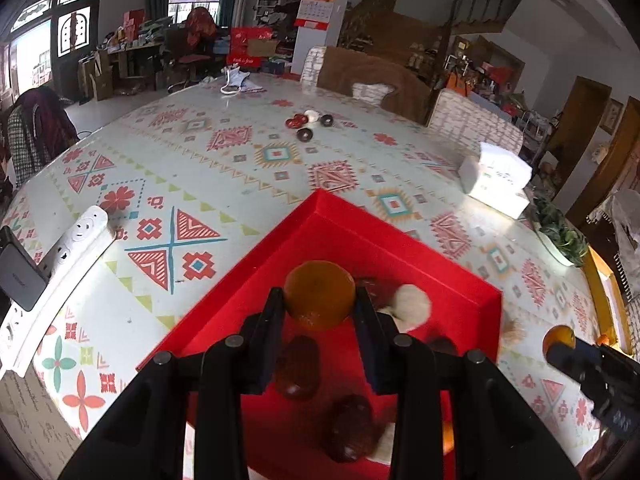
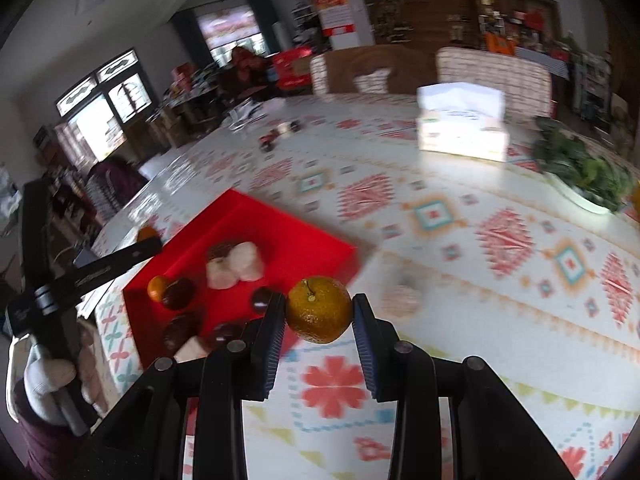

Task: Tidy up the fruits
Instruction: 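Carry both tangerines into the red tray and open both tools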

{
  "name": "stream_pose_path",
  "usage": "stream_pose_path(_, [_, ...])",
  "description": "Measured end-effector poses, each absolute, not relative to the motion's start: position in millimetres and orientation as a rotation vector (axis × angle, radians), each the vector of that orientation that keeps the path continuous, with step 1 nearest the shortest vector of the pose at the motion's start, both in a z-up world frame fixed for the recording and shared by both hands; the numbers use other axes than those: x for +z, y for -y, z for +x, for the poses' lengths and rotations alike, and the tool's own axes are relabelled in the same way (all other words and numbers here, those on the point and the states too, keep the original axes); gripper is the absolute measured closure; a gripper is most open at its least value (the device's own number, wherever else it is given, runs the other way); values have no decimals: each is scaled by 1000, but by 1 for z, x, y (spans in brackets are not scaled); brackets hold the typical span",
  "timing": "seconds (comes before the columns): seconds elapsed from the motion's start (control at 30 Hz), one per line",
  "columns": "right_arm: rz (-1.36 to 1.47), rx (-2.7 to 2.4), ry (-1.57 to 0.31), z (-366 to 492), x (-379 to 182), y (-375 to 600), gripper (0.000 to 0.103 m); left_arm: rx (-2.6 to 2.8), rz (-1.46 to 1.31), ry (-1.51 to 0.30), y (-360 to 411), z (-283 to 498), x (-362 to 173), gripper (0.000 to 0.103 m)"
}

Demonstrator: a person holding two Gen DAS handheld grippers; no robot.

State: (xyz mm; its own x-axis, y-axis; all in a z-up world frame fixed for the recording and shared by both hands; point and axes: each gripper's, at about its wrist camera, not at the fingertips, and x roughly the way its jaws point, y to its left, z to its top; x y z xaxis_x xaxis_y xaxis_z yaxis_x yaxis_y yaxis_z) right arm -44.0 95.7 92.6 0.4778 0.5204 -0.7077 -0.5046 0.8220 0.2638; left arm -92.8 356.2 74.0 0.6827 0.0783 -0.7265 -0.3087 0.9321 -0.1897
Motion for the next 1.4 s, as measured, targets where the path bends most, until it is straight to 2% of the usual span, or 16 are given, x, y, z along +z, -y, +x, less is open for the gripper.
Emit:
stream_pose_path(0.6, [-139, 810, -918, -49, 55, -215, 66, 237, -328, -856, -391, -63, 41, 70])
stream_pose_path(1.27, [-160, 813, -945, -42, 38, -230, 65, 299, -241, -835, -381, -62, 43, 69])
stream_pose_path(1.4, [-162, 814, -950, -42, 37, -231, 65, 311, -235, -822, -381, -64, 46, 57])
